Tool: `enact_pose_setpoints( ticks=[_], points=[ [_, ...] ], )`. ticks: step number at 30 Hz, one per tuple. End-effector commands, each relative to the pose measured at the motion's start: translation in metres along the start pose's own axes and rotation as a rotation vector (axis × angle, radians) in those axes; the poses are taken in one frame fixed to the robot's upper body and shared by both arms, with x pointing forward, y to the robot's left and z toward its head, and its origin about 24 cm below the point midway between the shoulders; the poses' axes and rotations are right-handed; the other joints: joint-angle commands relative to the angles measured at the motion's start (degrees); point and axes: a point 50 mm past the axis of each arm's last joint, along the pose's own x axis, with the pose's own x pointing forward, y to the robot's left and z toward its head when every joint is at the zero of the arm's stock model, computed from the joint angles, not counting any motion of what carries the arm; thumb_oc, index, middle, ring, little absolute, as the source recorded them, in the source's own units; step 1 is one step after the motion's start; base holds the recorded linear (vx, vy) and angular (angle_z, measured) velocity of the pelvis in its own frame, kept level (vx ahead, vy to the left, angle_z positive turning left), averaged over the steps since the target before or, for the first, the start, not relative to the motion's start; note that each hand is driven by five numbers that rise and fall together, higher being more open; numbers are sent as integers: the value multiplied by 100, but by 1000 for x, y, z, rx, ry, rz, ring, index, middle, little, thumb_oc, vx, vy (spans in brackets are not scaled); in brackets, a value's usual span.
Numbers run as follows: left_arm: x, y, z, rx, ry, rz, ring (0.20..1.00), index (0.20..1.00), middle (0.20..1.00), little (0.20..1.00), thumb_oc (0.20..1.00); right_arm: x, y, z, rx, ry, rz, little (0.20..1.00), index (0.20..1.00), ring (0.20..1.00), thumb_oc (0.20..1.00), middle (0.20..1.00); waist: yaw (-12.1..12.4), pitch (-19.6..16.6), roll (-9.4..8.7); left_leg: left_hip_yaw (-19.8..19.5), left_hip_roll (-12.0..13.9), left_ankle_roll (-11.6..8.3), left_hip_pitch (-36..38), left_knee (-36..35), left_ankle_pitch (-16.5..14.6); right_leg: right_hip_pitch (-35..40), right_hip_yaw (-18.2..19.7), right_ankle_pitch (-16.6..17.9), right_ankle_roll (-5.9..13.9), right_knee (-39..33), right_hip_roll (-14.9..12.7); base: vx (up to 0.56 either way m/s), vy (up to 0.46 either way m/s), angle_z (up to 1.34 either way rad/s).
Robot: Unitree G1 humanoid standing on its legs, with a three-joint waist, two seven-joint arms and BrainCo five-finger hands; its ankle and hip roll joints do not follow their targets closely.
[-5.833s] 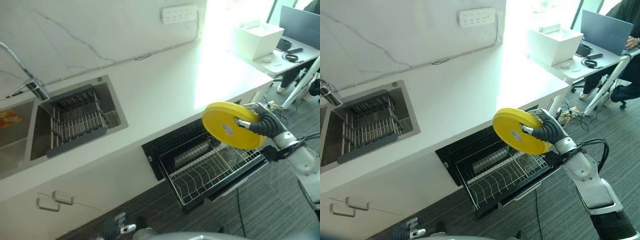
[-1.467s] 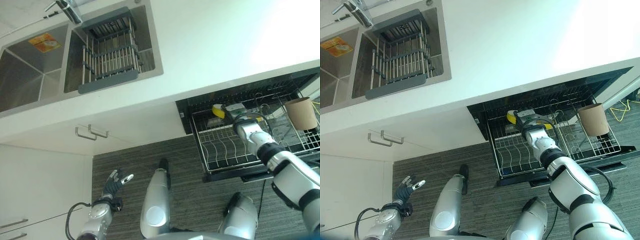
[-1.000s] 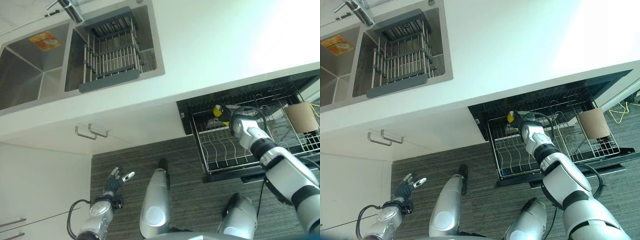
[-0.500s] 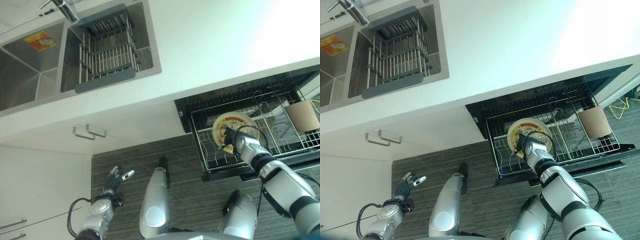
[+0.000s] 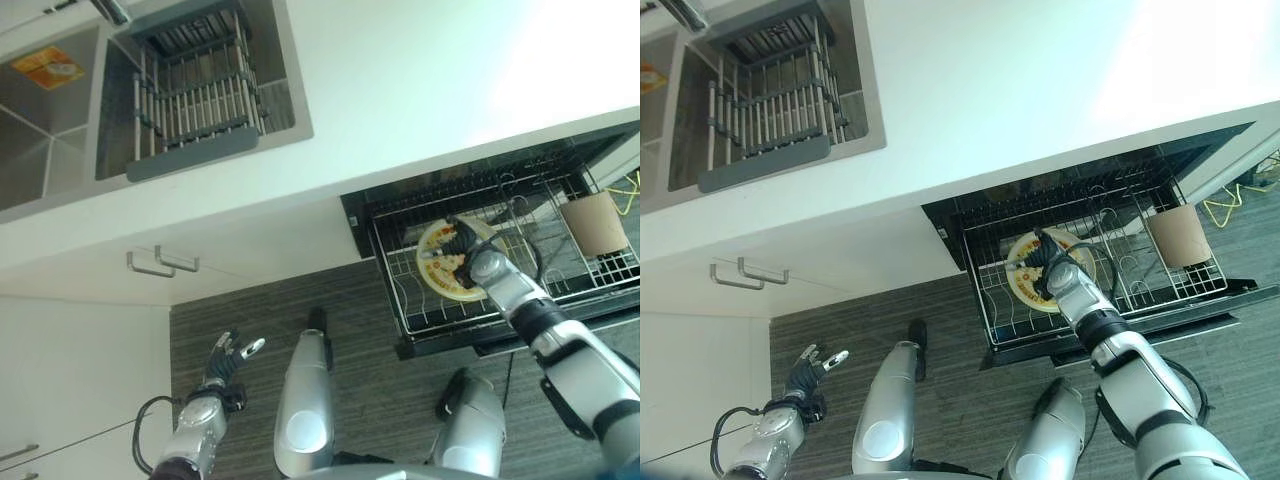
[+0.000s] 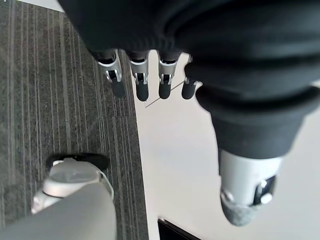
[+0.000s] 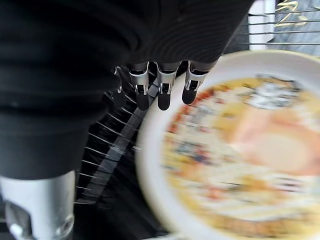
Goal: Place the dishes in the dishwasher.
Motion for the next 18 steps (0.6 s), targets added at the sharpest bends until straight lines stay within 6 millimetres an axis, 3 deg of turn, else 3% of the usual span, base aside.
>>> enact_pose_setpoints(
  ticks=[1,7,15,18],
  points=[
    [-4,19,4,35,-22,64,1000,1000,1000,1000,1000,2,-22,2,75,12,-101,1000,1000,1000,1000,1000,-78,-3,10,79,329,-157,513,-539,355,56,193,503,60,-367,-148,38,10,-24],
    [-7,23,8,4,-41,122,1000,1000,1000,1000,1000,-37,-31,5,254,-55,-97,1000,1000,1000,1000,1000,-315,-42,-212,284,446,-176,721,-743,448,293,204,564,83,-661,29,27,-30,-16],
    [-14,31,3,-3,-29,172,1000,1000,1000,1000,1000,-66,-30,-11,497,-20,-9,1000,1000,1000,1000,1000,-465,-157,-371,393,516,-169,978,-817,429,628,196,572,71,-871,192,45,-28,-5],
    [-16,33,-1,-5,-20,190,1000,1000,1000,1000,1000,-73,-34,-11,511,-52,-15,1000,1000,1000,1000,1000,-508,-199,-398,417,535,-172,1025,-802,410,691,210,568,59,-895,232,39,-15,-2]
  ],
)
